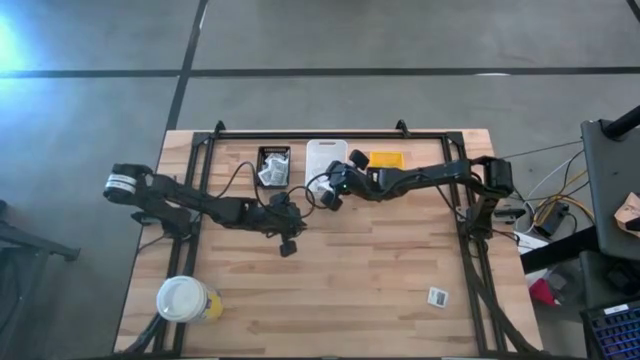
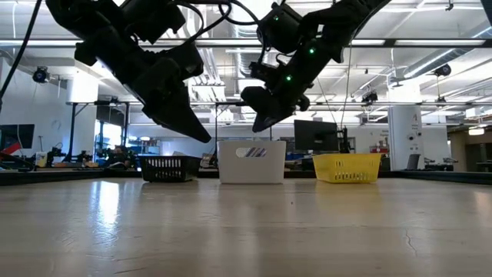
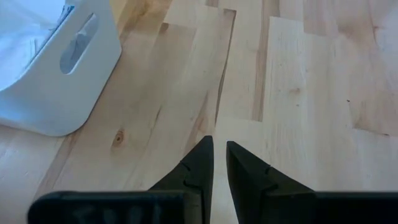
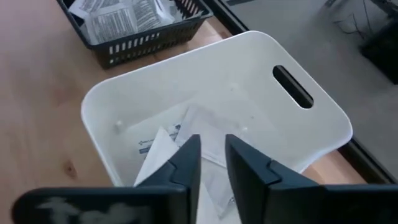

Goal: Pick & Place First Aid Supplies
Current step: Put the towelette pack into the black basket

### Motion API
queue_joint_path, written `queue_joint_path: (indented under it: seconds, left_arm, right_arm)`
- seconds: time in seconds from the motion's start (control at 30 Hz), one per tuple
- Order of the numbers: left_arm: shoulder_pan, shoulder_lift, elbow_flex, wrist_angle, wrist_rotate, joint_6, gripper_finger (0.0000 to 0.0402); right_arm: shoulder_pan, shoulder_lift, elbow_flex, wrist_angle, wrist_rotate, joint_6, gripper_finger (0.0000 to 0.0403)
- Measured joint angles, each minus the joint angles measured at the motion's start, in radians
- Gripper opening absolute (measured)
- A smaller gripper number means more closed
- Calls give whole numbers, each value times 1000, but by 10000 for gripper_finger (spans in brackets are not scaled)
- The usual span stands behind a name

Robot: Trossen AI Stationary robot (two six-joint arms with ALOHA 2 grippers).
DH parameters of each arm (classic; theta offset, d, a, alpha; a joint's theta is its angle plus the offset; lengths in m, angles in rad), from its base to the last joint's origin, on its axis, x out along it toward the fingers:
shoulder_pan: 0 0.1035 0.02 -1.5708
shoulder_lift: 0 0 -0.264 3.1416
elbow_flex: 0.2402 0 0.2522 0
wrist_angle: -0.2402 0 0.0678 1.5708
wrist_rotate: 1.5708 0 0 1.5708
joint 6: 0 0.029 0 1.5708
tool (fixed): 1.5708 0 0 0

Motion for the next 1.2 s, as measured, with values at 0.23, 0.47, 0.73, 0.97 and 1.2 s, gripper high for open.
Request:
queue_joint_path:
  seconds: [0.23, 0.47, 0.73, 0.97, 1.2]
  left_arm:
    - [0, 0, -1, -3, 2, -1, 53]
    - [0, 0, -26, -4, 1, -2, 53]
    - [0, 0, -36, -1, 1, -3, 53]
    - [0, 0, -36, 10, 1, -3, 53]
    - [0, 0, -36, 11, 1, -3, 53]
  right_arm:
    - [13, -63, 0, -65, 1, 3, 114]
    - [73, -196, 1, -324, -26, 122, 120]
    - [234, -287, 1, -525, -86, 331, 90]
    - [425, -285, 0, -633, -117, 514, 53]
    - [575, -284, -9, -661, -129, 684, 24]
